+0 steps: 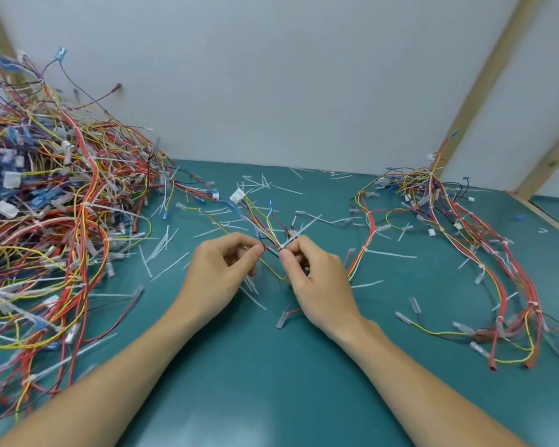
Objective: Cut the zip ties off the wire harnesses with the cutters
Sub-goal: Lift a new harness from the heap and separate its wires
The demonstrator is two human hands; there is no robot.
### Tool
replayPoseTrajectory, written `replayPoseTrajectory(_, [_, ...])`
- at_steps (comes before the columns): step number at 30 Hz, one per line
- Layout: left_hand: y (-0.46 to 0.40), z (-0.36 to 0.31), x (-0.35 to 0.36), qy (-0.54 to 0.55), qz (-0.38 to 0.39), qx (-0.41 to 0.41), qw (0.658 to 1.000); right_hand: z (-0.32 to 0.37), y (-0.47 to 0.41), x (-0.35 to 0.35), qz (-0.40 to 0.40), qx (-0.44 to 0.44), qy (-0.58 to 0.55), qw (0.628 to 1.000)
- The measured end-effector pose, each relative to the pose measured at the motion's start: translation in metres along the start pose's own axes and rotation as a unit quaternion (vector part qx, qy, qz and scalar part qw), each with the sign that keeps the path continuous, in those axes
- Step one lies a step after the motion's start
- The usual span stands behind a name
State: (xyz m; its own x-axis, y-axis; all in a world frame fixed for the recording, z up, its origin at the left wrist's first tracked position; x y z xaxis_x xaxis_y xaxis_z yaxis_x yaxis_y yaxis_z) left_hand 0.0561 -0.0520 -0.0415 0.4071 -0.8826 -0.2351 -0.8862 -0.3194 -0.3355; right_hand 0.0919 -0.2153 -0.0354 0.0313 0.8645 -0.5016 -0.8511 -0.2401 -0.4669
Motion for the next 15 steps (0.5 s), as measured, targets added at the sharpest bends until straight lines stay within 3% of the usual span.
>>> replayPoseTrajectory(15, [-0.005, 0.006, -0.011, -0.025, -0.014, 0.001, 1.0, 0.003, -0.004, 0.0, -0.018, -0.024, 0.034, 0.999])
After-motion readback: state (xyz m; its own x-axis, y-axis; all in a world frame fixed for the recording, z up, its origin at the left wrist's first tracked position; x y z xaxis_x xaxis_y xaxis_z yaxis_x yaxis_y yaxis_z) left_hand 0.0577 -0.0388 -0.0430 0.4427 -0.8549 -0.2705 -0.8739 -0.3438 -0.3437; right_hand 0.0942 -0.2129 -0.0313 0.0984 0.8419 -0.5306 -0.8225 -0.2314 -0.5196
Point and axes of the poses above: each hand's wrist, its own y-axis away from the middle knuckle, its own x-axis out of the palm, z = x × y, the point moved 10 cm from there along -y, towards the middle knuckle, and after that the axes turned 6 degrees about -z, right-handed, at the moved point
